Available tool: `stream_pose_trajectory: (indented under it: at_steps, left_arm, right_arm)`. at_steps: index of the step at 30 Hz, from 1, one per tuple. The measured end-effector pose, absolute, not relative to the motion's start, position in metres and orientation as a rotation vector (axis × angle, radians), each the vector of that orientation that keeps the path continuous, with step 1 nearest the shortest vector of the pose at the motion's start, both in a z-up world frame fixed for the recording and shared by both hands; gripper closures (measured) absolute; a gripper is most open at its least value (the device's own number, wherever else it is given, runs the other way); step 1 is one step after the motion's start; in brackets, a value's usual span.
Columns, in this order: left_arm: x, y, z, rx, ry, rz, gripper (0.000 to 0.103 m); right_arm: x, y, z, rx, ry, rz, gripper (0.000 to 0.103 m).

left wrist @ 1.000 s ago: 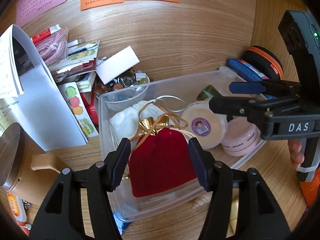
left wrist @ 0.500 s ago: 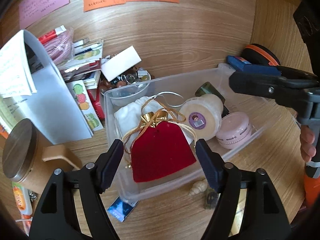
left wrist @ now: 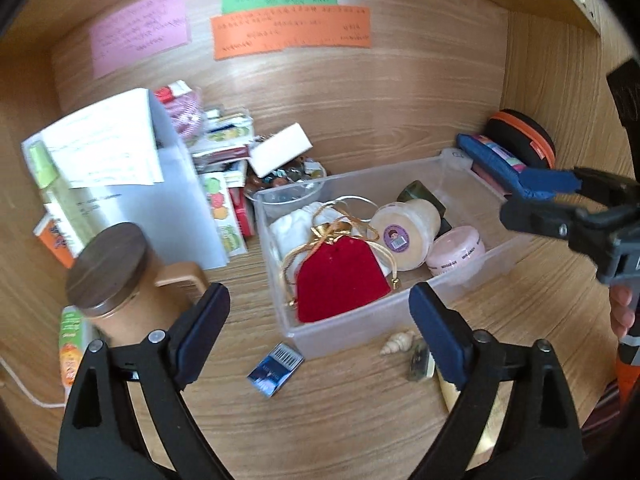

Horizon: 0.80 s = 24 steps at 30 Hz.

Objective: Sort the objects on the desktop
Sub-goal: 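Move the right gripper to the small card while the left approaches the blue Max box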

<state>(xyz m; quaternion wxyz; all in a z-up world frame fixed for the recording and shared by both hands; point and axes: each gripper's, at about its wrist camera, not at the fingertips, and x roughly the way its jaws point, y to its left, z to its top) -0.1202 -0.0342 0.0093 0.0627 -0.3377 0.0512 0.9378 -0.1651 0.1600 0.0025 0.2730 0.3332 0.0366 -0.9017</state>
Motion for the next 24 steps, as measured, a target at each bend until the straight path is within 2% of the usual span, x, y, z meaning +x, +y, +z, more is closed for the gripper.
stream_pose_trajectory:
  at_steps: [5, 10, 24]
  left_arm:
    - [-0.097, -0.052, 0.016, -1.000, 0.126, 2.896, 0.005]
    - [-0.083, -0.070, 0.011, -1.030, 0.104, 2.937, 0.005]
    - [-0.091, -0.085, -0.050, -1.240, 0.073, 2.848, 0.005]
  right_arm:
    - [-0.143, 0.160, -0.004, 0.884, 0.148, -2.441, 0.019]
    - [-0.128, 0.155, -0.014, 0.879, 0.184, -2.441, 0.019]
    - [-0.113, 0.136, -0.057, 0.968, 0.211, -2.345, 0.019]
